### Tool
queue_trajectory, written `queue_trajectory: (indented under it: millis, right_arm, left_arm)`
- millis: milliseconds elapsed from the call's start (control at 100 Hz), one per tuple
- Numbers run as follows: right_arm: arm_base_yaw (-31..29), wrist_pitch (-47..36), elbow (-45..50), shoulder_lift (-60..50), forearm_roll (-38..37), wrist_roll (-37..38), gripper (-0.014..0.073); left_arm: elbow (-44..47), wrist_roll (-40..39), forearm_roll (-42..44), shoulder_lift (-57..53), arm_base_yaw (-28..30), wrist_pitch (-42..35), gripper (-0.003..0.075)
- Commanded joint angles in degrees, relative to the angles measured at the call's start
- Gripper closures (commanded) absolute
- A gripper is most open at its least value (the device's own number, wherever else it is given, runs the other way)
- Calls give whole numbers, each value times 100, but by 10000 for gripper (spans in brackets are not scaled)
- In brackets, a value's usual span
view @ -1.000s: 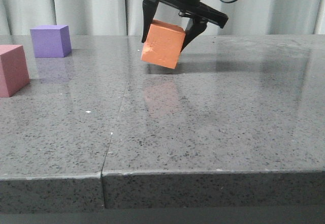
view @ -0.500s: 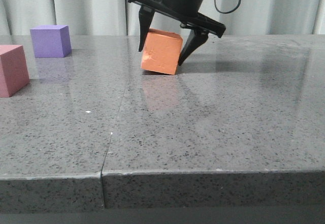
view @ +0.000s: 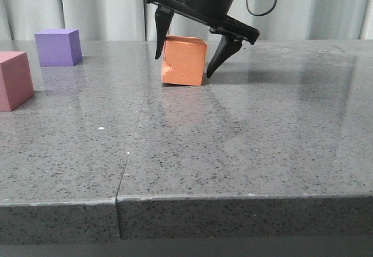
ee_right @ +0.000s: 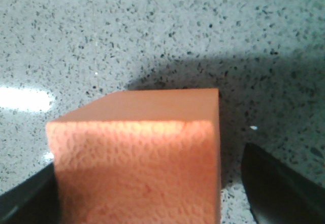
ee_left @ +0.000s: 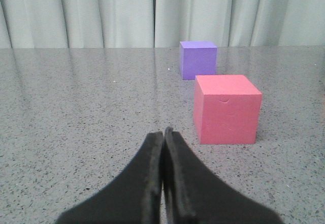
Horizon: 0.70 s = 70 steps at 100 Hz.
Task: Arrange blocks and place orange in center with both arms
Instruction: 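Open the right gripper and raise it away from the cube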
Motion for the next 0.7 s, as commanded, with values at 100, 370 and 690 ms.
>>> queue_trajectory:
  millis: [100, 370, 690]
  right_arm:
    - [-11, -3, -401, -626, 133, -27, -36]
    - [-11, 440, -562, -851, -101, -182, -29]
    - [3, 906, -530, -1255, -599, -770, 350]
  left_arm:
    - [227, -41, -36, -162, 23, -471, 741]
    - [227, -41, -36, -162, 23, -471, 741]
    - [227, -41, -36, -162, 23, -471, 741]
